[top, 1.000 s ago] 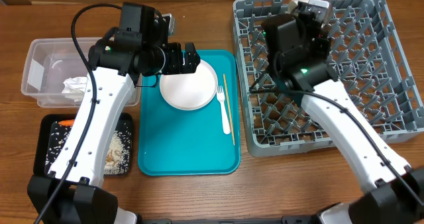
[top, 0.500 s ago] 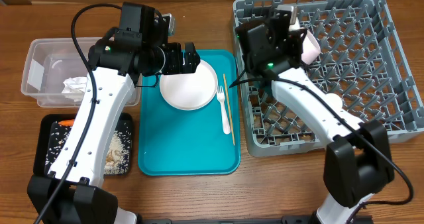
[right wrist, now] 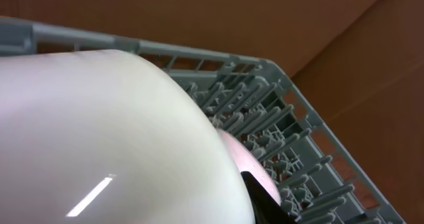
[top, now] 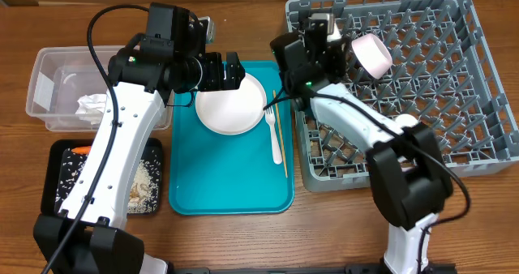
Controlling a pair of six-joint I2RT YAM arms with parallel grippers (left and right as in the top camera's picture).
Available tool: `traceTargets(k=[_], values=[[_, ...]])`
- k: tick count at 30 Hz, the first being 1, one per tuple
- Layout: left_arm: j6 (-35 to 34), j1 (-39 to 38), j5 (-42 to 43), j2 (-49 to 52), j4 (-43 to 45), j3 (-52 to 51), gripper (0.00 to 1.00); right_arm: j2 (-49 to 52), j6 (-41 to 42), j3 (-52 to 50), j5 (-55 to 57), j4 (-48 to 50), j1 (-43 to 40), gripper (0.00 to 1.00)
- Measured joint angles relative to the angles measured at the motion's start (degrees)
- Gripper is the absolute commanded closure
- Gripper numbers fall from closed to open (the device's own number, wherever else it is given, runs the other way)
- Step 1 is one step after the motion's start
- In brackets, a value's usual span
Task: Sort waste into correct bins and load items into the dishwasher
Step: 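Carry the white bowl to the rack's back-left corner and set it down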
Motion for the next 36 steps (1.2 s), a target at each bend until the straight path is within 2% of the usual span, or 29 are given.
traceTargets(k=[8,10,13,15,19,21,26,36], values=[[0.0,0.0,0.0,0.0,0.0,0.0,0.0,2.6,-2.1,0.0,0.6,1.4,-0.3,0.73],[0.0,0.0,0.0,0.0,0.0,0.0,0.0,2.6,-2.3,0.0,0.6,1.3,-0.5,0.61],[0.0,0.0,0.0,0.0,0.0,0.0,0.0,2.6,-2.3,0.0,0.6,0.7,-0.7,0.53],[0.0,0.0,0.0,0.0,0.0,0.0,0.0,2.6,-2.5,0.0,0.7,0.6,-0.7,0.52],[0.0,0.0,0.0,0.0,0.0,0.0,0.0,2.6,-2.5,0.0,0.6,0.6,-0.6,0.37],[0.0,0.0,0.0,0.0,0.0,0.0,0.0,2.6,-2.6,0.0,0.9,0.8,-0.5,0.34],[0.0,0.0,0.0,0.0,0.0,0.0,0.0,2.6,-2.5,0.1,3.7,1.8,0.0,0.21],[0.0,0.0,0.0,0.0,0.0,0.0,0.0,0.7,-3.7,1.9,6.9,1.4,1.0,0.09]])
